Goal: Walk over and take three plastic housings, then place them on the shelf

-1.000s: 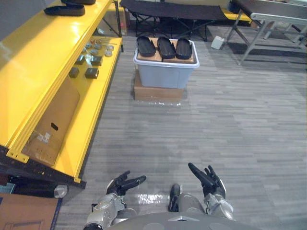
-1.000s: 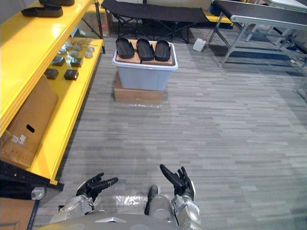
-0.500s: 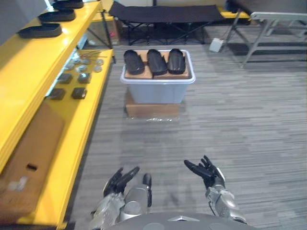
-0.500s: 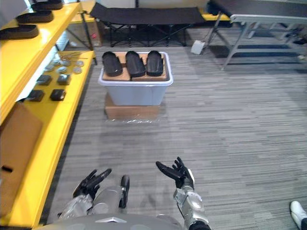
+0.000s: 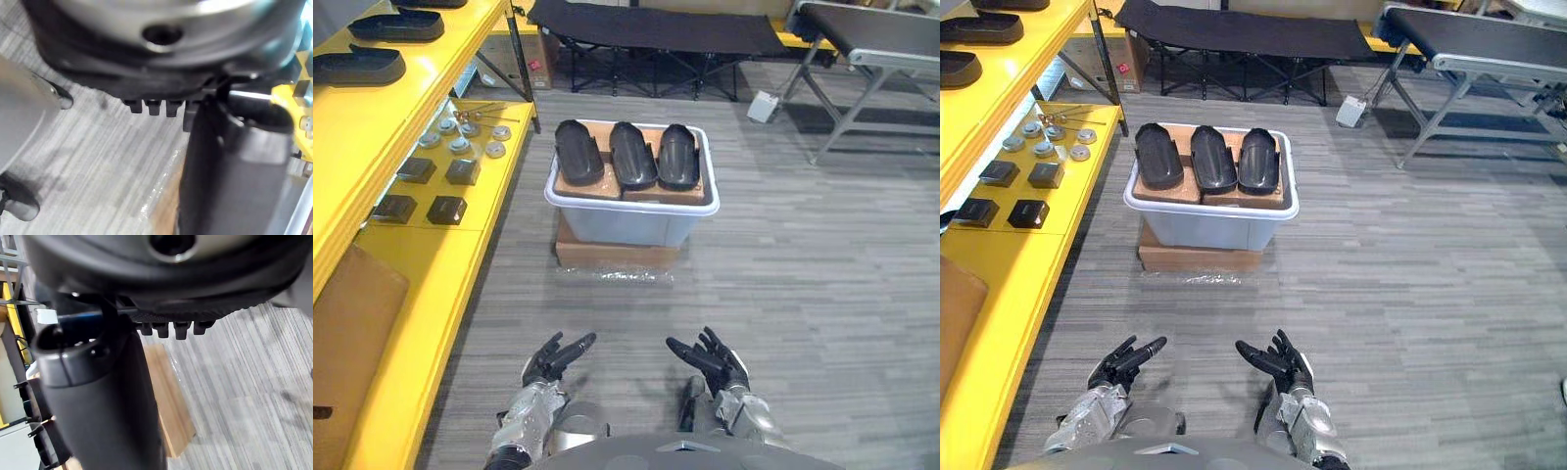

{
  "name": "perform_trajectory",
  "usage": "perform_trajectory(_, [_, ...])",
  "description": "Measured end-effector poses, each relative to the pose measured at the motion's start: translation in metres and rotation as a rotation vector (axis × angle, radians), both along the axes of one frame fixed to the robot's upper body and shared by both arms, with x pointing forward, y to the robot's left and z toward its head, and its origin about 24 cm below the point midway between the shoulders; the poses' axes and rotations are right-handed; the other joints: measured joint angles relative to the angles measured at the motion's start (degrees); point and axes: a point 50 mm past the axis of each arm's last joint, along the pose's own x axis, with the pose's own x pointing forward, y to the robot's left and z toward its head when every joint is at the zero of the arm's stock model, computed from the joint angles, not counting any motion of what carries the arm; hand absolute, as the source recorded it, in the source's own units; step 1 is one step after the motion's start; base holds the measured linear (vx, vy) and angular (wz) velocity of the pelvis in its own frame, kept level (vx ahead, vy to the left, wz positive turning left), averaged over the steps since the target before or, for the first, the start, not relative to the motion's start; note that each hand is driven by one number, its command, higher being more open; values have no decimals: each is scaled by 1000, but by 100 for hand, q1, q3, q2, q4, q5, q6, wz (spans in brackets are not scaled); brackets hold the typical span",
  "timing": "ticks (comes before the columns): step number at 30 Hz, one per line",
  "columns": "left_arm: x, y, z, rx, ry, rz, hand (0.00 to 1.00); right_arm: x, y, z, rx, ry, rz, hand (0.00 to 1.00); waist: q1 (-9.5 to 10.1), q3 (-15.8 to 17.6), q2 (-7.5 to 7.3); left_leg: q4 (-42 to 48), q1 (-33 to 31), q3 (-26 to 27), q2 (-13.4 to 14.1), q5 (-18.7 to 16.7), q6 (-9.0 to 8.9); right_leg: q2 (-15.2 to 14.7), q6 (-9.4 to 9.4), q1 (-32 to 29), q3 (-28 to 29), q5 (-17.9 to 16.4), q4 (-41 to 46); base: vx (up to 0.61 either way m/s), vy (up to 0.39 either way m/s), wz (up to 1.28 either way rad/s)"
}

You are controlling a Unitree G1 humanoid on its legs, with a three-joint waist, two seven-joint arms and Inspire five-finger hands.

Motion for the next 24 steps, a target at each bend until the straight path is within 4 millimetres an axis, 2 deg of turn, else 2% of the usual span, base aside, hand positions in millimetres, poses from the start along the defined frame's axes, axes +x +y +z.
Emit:
perform_trajectory(1, [-3, 1, -1, -15, 4, 31, 100, -6, 0, -3, 2, 20, -5, 100, -26, -88, -123, -14, 108, -192, 55, -130, -137, 34, -86, 68, -55, 136, 22, 424, -462, 82])
perform_trajectory(2, [-6, 1, -2, -25, 12, 46, 100, -8, -1, -4, 4, 30, -14, 100, -73, -107, -114, 13, 175, -310, 134, -187, -223, 57, -122, 191, -159, 414, 46, 462, -478, 108])
perform_trajectory(3, [-13, -6, -7, -71, 34, 91, 100, -7, -9, -3, -2, 34, -48, 100, -94, -169, 23, 666, -24, -350, 385, -105, -331, 239, -246, 400, -538, 312, 101, 411, -455, 83])
perform_trajectory(4, [-13, -10, -7, -91, 34, 106, 100, -7, -12, -3, -3, 31, -61, 100, -89, -170, 84, 1074, -224, -322, 485, 23, -406, 308, -307, 488, -621, 258, 83, 463, -509, 69])
perform_trajectory(5, [-13, -12, -8, -108, 30, 128, 100, -5, -18, -1, -12, 23, -74, 100, -45, -182, 248, 1911, -662, -239, 706, 372, -442, 512, -406, 726, -735, 209, -117, 340, -409, 26])
perform_trajectory(6, [-15, -13, -8, -116, 27, 147, 100, -3, -21, 0, -19, 19, -74, 100, -38, -169, 300, 2261, -878, -183, 825, 520, -462, 594, -457, 880, -818, 225, -264, 370, -357, 25])
perform_trajectory(7, [-17, -14, -10, -114, 33, 155, 100, -3, -26, 0, -30, 22, -78, 100, -21, -163, 320, 2368, -946, 95, 994, 489, -501, 663, -500, 1259, -927, 255, -588, 355, -302, 28])
perform_trajectory(8, [-19, -14, -11, -108, 36, 151, 100, -6, -31, -1, -37, 25, -100, 100, -41, -165, 308, 1983, -871, 483, 1013, 459, -546, 634, -503, 1606, -989, 257, -851, 347, -271, 26])
perform_trajectory(11, [-22, -14, -13, -92, 44, 131, 100, -7, -40, 1, -51, 13, -138, 100, -98, -160, 308, 593, -898, 864, 1035, 504, -540, 608, -503, 2042, -1159, 256, -1296, 252, -133, 30])
perform_trajectory(12, [-21, -13, -12, -88, 37, 128, 100, -7, -42, 1, -57, 10, -144, 100, -97, -157, 302, 170, -970, 873, 1069, 649, -543, 608, -500, 2124, -1221, 255, -1375, 204, -26, 21])
perform_trajectory(14, [-16, -13, -11, -88, 26, 104, 100, -4, -49, 5, -84, -4, -137, 100, -90, -155, 313, -728, -901, 971, 1089, 1254, -563, 576, -367, 2238, -1249, 193, -1474, 182, 98, -1])
perform_trajectory(15, [-17, -14, -12, -84, 32, 94, 100, -3, -50, 6, -90, -12, -132, 100, -95, -155, 312, -862, -849, 1000, 1083, 1407, -554, 550, -314, 2248, -1218, 165, -1467, 180, 235, -22])
perform_trajectory(16, [-17, -15, -12, -60, 44, 41, 100, -1, -53, 9, -107, -32, -134, 100, -118, -166, 336, -1086, -717, 1050, 994, 1776, -501, 511, -184, 2241, -1153, 94, -1388, 196, 285, -13])
perform_trajectory(17, [-18, -12, -13, -36, 55, 0, 100, 1, -53, 11, -118, -43, -151, 100, -164, -159, 249, -1294, -589, 1084, 848, 1988, -513, 361, -40, 2252, -1132, 39, -1340, 187, 289, -7])
perform_trajectory(18, [-17, -10, -12, -19, 59, -29, 100, 2, -51, 12, -120, -50, -159, 100, -178, -181, 139, -1445, -529, 1097, 726, 2015, -462, 249, 1, 2209, -1132, 33, -1314, 193, 257, 5])
perform_trajectory(19, [-15, -6, -11, 5, 66, -66, 100, 7, -44, 15, -116, -77, -151, 100, -233, -165, -83, -1777, -423, 1160, 499, 2102, -378, 58, 111, 2177, -1136, 40, -1308, 173, 202, 1])
perform_trajectory(21, [-16, 2, -10, 33, 75, -90, 100, 17, -39, 23, -128, -133, -177, 100, -252, -186, -284, -2147, -322, 1276, 179, 2219, -224, -190, 291, 2110, -1125, 125, -1344, 176, 167, -3])
perform_trajectory(23, [-17, 4, -11, 36, 91, -94, 100, 26, -41, 33, -164, -186, -201, 100, -249, -172, -248, -2313, -230, 1330, 14, 2238, -135, -335, 433, 2124, -1128, 220, -1389, 135, 142, -5])
perform_trajectory(24, [-20, 4, -12, 37, 102, -97, 100, 36, -43, 45, -193, -244, -212, 100, -254, -166, -215, -2409, -182, 1388, -78, 2249, -90, -424, 492, 2109, -1121, 267, -1388, 96, 152, -7])
